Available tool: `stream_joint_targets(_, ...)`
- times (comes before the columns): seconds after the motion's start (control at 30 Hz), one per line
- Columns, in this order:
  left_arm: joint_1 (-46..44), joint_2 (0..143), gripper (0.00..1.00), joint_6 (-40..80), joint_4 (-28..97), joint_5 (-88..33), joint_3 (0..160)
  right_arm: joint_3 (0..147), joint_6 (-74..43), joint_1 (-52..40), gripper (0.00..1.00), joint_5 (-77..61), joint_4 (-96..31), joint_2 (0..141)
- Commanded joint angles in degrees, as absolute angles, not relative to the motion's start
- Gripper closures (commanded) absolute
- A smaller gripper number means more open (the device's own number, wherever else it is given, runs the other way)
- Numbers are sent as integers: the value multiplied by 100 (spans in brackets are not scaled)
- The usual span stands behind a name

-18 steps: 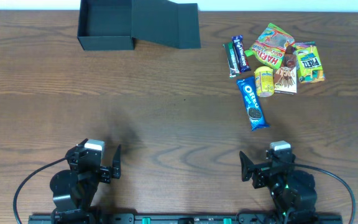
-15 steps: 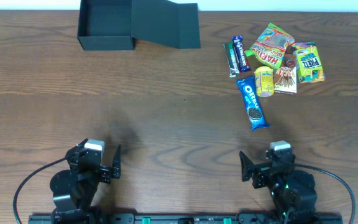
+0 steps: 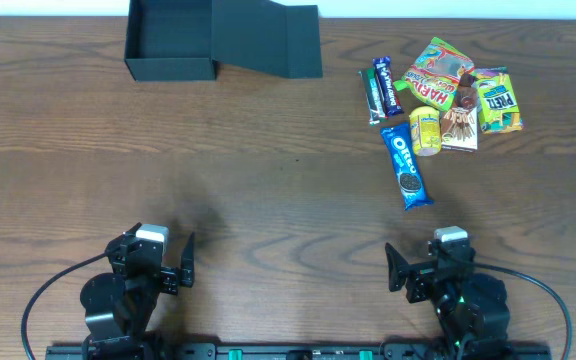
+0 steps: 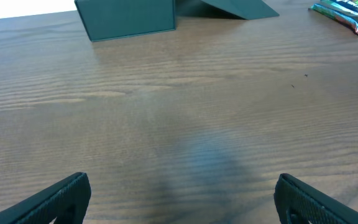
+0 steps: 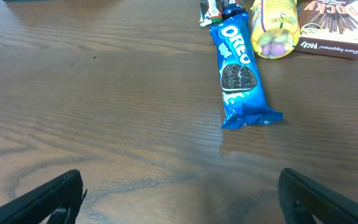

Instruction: Pack container

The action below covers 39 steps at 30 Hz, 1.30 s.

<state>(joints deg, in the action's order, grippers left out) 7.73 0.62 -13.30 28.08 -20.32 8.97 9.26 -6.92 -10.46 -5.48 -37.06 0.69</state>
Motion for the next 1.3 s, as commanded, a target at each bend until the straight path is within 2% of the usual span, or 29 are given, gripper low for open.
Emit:
stream_joint_targets(0.0,786,21,4,-1282,2805,-1990,792,893,-591,-1094,1,-471,-3701,32)
stream_joint_targets(1.0,786,21,4,-1264,2779,-2014,792,893,-591,-1094,1,-471,-3704,32)
stream_joint_targets(1.27,786,21,5,-1002,1374,-2674,792,893,-591,-1094,1,-471,-3704,32)
